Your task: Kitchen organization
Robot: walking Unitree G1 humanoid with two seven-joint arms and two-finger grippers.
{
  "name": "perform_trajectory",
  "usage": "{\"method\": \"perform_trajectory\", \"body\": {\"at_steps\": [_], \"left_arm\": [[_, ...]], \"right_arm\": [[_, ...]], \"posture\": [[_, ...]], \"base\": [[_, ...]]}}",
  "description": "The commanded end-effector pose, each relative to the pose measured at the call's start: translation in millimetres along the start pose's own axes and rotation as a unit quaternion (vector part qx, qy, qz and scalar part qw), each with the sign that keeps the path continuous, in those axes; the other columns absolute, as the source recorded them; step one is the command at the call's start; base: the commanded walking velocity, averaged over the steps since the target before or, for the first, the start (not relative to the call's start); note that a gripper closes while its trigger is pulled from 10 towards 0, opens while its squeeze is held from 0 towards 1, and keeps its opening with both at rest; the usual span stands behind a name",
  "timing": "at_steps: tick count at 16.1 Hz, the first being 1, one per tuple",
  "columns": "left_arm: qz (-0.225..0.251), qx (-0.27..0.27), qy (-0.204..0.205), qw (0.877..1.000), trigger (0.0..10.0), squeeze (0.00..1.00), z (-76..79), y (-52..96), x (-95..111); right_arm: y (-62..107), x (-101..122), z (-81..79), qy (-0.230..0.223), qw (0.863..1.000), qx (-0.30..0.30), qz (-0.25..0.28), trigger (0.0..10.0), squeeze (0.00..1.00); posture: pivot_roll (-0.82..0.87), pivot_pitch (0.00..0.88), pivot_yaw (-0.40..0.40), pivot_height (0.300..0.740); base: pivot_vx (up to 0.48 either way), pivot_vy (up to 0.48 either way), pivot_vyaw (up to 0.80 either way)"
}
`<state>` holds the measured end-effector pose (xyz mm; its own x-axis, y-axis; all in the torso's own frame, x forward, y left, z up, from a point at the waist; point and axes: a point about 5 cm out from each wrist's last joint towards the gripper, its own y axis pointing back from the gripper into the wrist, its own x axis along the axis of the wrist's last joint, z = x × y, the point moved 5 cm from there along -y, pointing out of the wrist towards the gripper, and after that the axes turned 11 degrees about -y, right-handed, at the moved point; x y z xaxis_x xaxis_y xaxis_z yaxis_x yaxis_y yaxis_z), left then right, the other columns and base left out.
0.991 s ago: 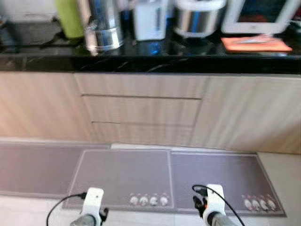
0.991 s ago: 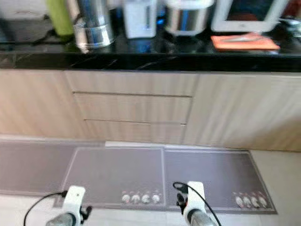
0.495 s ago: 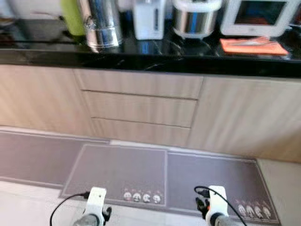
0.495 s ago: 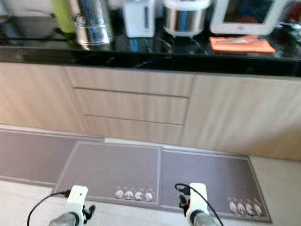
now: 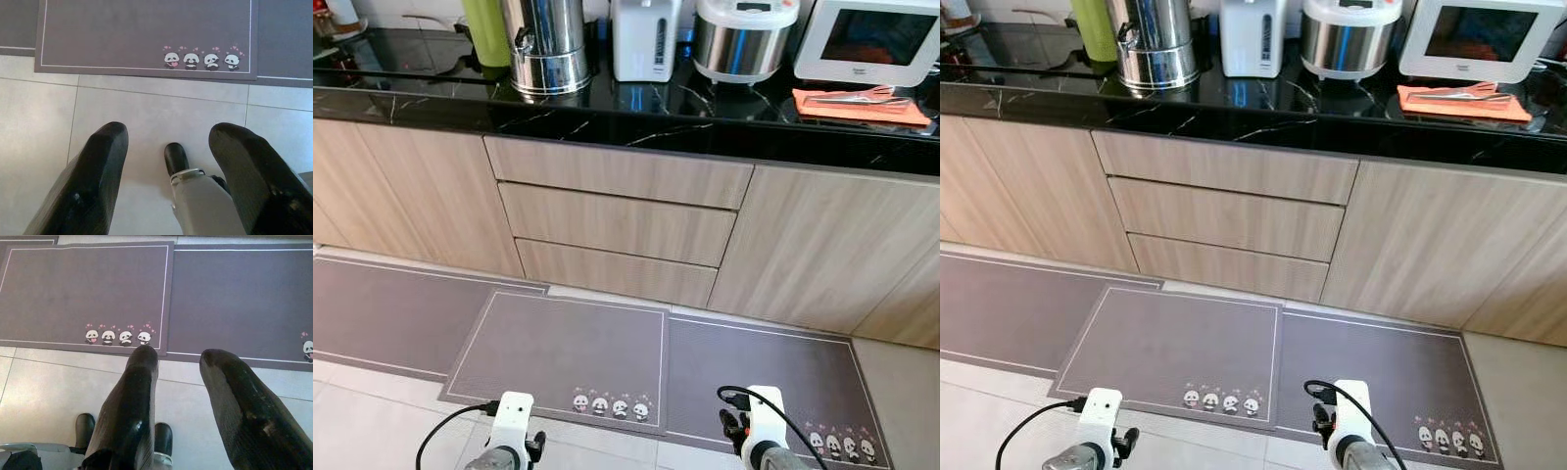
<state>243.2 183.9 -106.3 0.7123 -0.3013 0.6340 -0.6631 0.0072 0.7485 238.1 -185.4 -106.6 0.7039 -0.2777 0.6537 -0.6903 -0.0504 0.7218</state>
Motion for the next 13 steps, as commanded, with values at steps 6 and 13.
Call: {"method": "perform_trajectory", "body": {"at_steps": [6,13], "left_arm": [[-0.015,-0.007,-0.003,1.0,10.0,0.0,3.5,0.7,-6.8],[-0.003,-0.008,-0.005,1.0,10.0,0.0,4.0,-0.7,0.9]], "right_arm": [[-0.3,-2.5,1.6,0.0,1.0,-0.004,-0.015,10.0,0.0],[-0.6,-2.4,1.9,-0.006,1.0,-0.008,-0.016,10.0,0.0]], "posture": [[-0.06,0.0,-0.029,0.74],[-0.07,0.0,-0.018,0.74]], "base": [[0.0,0.0,-0.55],[0.0,0.0,-0.66]]}}
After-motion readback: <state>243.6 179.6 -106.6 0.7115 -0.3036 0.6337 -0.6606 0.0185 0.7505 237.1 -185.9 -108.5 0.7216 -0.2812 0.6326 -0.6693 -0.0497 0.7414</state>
